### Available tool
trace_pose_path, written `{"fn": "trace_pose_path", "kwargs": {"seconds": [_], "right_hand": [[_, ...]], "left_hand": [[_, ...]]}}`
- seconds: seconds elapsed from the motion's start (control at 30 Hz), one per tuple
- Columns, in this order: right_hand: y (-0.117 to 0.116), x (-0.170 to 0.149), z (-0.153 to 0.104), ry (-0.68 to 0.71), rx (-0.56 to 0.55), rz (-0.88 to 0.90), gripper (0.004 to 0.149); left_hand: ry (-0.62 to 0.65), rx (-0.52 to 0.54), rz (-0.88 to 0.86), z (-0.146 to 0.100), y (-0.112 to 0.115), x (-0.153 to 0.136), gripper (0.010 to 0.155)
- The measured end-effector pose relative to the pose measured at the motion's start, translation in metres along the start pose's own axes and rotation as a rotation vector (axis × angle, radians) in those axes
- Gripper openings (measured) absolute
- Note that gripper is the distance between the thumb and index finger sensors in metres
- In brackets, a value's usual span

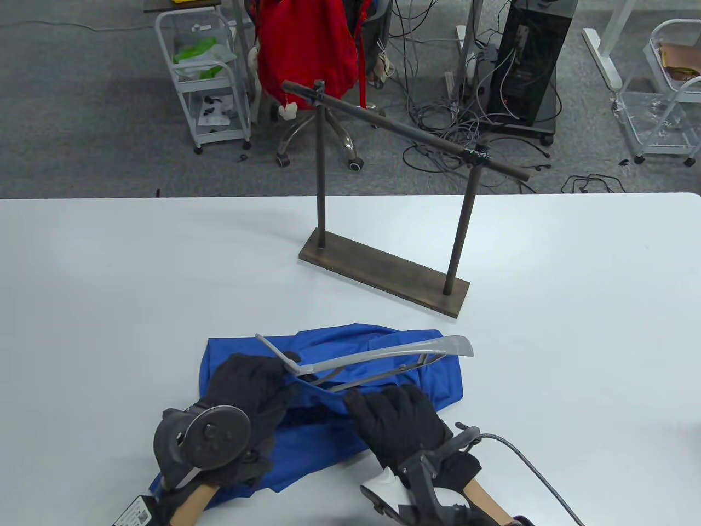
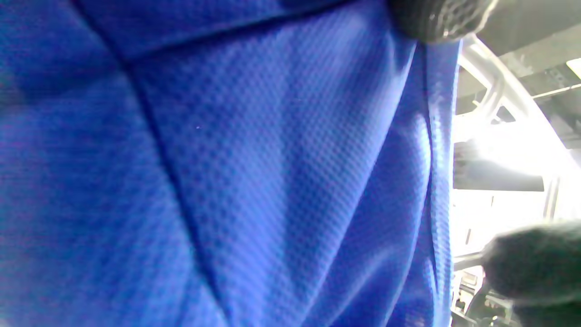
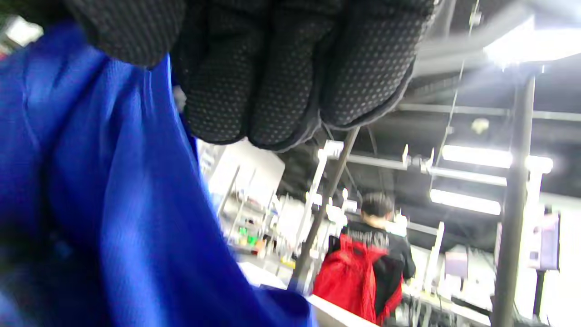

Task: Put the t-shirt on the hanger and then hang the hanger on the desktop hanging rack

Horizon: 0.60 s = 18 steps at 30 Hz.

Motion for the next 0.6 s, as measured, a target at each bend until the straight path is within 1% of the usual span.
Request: {"fn": "trace_pose_path", "kwargs": {"seconds": [0.03,0.07,0.1,0.2,0.33,0.4,0.53,0.57,0.6], "right_hand": [[-0.005,0.0,0.0,0.0,0.031,0.003,0.055],[-0.011,0.002,0.0,0.006,0.092,0.006,0.058],[-0.014,0.003,-0.001,0.008,0.128,0.009,0.06],[-0.023,0.006,-0.002,0.015,0.187,0.0,0.065],[-0.029,0.007,-0.002,0.007,0.229,0.012,0.07],[-0.029,0.006,-0.002,-0.003,0.221,0.017,0.072],[-0.024,0.004,-0.001,-0.021,0.149,0.034,0.075],[-0.025,0.004,0.0,-0.02,0.158,0.039,0.074],[-0.027,0.004,-0.001,-0.01,0.192,0.053,0.072]], "left_hand": [[0.005,0.009,-0.002,-0.001,-0.002,0.0,0.053],[0.008,0.019,-0.002,-0.002,-0.004,0.001,0.053],[0.012,0.026,-0.007,-0.003,-0.006,0.001,0.053],[0.03,0.038,-0.027,-0.005,-0.01,0.003,0.053],[0.057,0.043,-0.046,-0.008,-0.014,0.006,0.053],[0.062,0.041,-0.06,-0.009,-0.015,0.008,0.053],[0.074,0.025,-0.065,-0.01,-0.014,0.009,0.053],[0.083,0.015,-0.079,-0.01,-0.014,0.01,0.053],[0.099,0.003,-0.101,-0.011,-0.013,0.011,0.053]]}}
Point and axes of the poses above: the tracker on the back of each hand, its own x axis roughly to the thumb side, its own z axis roughly from the wrist to the fingertips, y = z × x, the point moved 4 cm from there along z, roughly from the wrist to the fingertips, and after that the axes turned 14 degrees about -x, right-handed, at the moved point
